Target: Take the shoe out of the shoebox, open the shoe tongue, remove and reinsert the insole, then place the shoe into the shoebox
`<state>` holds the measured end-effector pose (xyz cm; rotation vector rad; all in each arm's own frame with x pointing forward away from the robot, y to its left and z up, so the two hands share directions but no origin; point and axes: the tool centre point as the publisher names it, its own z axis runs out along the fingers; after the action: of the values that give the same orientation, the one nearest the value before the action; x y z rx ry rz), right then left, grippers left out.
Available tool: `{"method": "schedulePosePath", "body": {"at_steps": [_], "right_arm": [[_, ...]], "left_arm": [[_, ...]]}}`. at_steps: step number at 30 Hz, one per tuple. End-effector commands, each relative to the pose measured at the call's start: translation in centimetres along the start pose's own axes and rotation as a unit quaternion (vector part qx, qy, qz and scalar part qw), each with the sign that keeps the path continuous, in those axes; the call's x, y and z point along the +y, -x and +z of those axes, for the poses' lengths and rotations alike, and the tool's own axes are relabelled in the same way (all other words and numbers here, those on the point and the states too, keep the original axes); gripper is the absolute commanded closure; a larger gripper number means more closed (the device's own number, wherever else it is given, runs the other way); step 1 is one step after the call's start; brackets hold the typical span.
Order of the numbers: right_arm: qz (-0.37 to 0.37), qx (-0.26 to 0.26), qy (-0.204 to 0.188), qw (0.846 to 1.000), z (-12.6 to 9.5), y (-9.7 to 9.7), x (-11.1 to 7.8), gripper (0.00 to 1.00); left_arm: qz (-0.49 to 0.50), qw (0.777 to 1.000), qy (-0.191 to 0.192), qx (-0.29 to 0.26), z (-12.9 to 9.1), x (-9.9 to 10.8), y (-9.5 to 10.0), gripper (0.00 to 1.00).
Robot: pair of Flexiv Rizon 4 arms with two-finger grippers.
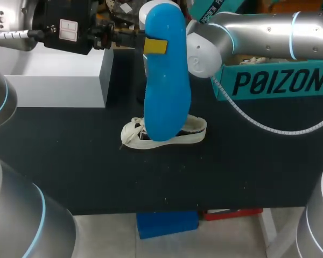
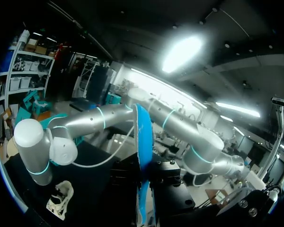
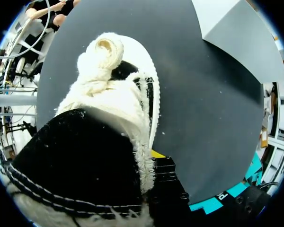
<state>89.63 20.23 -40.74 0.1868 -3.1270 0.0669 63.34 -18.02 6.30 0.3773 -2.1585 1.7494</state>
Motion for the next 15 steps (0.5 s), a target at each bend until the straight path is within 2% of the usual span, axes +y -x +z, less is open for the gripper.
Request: {"method": "schedulePosePath", "body": {"at_steps": [1,4,5,7,9,11,14,15], "right_arm": [[0.028,-0.024,-0.021,0.999,-2.1,0.6,-0.4,1.00],[0.105,-0.042,-0.051,0.992,-6.6,0.2,-1.2,1.00],[0.134,-0.038,-0.090,0.986,-7.6,-0.2,-1.7,1.00],[0.188,-0.025,-0.100,0.977,-9.5,-1.1,-2.4,1.00],[0.258,-0.021,-0.106,0.960,-11.0,-1.3,-3.2,1.00],[0.341,-0.024,-0.104,0.934,-11.9,-0.9,-3.8,1.00],[0.451,-0.033,-0.102,0.886,-12.1,-0.3,-4.4,1.00],[0.491,-0.032,-0.097,0.865,-12.1,0.0,-4.5,1.00]], "left_arm": [[-0.001,1.000,0.002,-0.002,0.1,-0.1,0.0,1.00],[-0.001,1.000,0.002,-0.002,0.1,-0.1,0.0,1.00],[-0.001,1.000,0.002,-0.002,0.1,-0.1,0.0,1.00],[-0.001,1.000,0.002,-0.002,0.1,-0.1,0.0,1.00],[-0.001,1.000,0.002,-0.002,0.1,-0.1,0.0,1.00],[-0.001,1.000,0.002,-0.002,0.1,-0.1,0.0,1.00],[-0.001,1.000,0.002,-0.002,0.1,-0.1,0.0,1.00],[-0.001,1.000,0.002,-0.002,0.1,-0.1,0.0,1.00]]}}
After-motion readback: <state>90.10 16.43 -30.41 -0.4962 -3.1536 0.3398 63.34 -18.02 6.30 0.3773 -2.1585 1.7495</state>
